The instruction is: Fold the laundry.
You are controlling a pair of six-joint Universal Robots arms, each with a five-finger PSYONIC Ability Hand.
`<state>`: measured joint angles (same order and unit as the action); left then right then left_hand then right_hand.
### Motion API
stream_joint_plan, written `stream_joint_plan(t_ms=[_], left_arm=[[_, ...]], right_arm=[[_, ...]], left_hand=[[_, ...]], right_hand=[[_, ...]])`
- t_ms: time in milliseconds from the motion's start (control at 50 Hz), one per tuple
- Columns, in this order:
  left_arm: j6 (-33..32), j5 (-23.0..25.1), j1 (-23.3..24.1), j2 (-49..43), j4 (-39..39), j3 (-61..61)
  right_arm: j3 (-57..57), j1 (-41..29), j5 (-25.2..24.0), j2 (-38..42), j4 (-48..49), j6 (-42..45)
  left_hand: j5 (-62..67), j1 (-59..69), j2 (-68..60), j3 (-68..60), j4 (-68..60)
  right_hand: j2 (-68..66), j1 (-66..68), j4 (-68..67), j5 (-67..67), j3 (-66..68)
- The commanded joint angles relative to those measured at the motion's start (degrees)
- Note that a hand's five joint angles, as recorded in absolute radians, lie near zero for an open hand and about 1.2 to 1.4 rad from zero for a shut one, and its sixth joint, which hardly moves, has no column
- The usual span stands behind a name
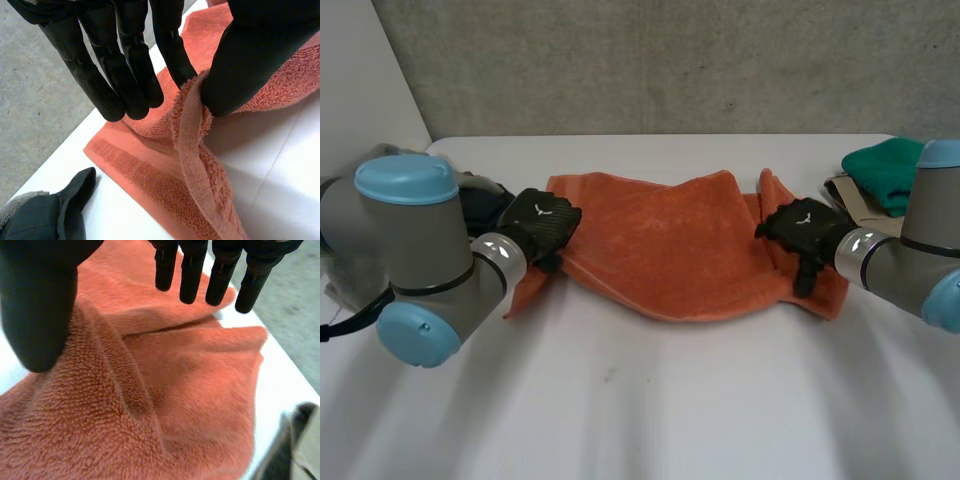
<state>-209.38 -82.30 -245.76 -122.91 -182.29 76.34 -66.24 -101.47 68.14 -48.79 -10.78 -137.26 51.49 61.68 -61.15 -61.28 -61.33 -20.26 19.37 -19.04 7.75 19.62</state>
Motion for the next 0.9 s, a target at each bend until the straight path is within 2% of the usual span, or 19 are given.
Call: stream_joint_plan(t_ms=[20, 140, 200, 340, 460, 580, 700, 740, 780, 800, 820, 900], left_arm=[[1.0, 0.4, -0.8, 1.4, 0.1, 1.2], [3.5, 0.8, -2.3, 2.6, 0.1, 1.9], [4.3, 1.2, -2.7, 2.9, 0.1, 1.8], [5.1, 2.1, -3.1, 3.8, 0.2, 1.4], [5.1, 2.0, -3.1, 4.1, 0.2, 1.4], [5.1, 2.0, -3.6, 4.1, 0.1, 0.9], [5.4, 1.8, -3.8, 4.5, 0.3, 0.6], [5.6, 1.8, -3.8, 4.7, 0.4, 0.6], [6.2, 1.8, -3.8, 5.0, 0.4, 0.6], [6.3, 1.8, -3.7, 5.1, 0.4, 0.6], [6.7, 1.8, -3.7, 5.3, 0.6, 0.7], [7.5, 1.8, -3.6, 6.4, 1.5, 1.3]], right_arm=[[-10.7, 0.0, 8.0, -11.0, 5.8, -16.0], [-18.9, 2.2, 15.3, -17.1, 5.9, -26.8], [-21.3, 3.9, 16.8, -17.8, 5.2, -29.5], [-27.3, 5.8, 15.4, -17.7, 4.4, -33.1], [-30.3, 5.6, 14.3, -17.0, 10.2, -33.9], [-30.3, 5.0, 12.7, -13.8, 13.9, -31.9], [-28.7, 4.6, 12.5, -10.4, 17.0, -27.6], [-28.3, 4.4, 12.5, -9.7, 18.8, -27.2], [-28.2, 4.4, 12.5, -9.1, 21.1, -26.9], [-28.2, 4.4, 12.6, -9.1, 21.8, -26.9], [-28.5, 4.7, 12.7, -9.3, 23.9, -27.2], [-30.3, 5.0, 12.6, -11.0, 27.9, -29.0]], left_hand=[[7.9, 7.7, -8.3, -8.1, -8.1], [7.9, 7.7, -8.3, -8.1, -8.1], [7.8, 7.6, -8.1, -8.0, -7.9], [7.6, 7.4, -7.9, -7.8, -7.8], [7.6, 7.4, -7.9, -7.8, -7.8], [7.6, 7.4, -7.9, -7.8, -7.8], [7.6, 7.4, -7.9, -7.8, -7.8], [7.6, 7.4, -7.9, -7.8, -7.8], [7.6, 7.4, -7.9, -7.8, -7.8], [7.6, 7.4, -7.9, -7.8, -7.8], [7.6, 7.4, -7.9, -7.8, -7.8], [8.1, 7.9, -8.4, -8.3, -8.3]], right_hand=[[5.9, -5.0, 4.7, -3.4, -5.2], [1.2, -0.3, 0.0, 1.3, -0.6], [-4.4, 5.2, -5.6, 6.9, 5.0], [-11.1, 12.0, -12.3, 13.6, 11.7], [-14.5, 15.4, -15.7, 17.0, 15.1], [-11.4, 12.3, -12.7, 13.9, 12.1], [-17.5, 18.4, -18.7, 20.0, 18.1], [-22.3, 23.2, -23.6, 24.9, 23.0], [-34.3, 35.2, -35.5, 36.8, 34.9], [-41.3, 42.2, -42.5, 43.8, 42.0], [-59.6, 60.4, -60.8, 62.1, 60.2], [-59.7, 60.6, -61.0, 62.2, 60.4]])
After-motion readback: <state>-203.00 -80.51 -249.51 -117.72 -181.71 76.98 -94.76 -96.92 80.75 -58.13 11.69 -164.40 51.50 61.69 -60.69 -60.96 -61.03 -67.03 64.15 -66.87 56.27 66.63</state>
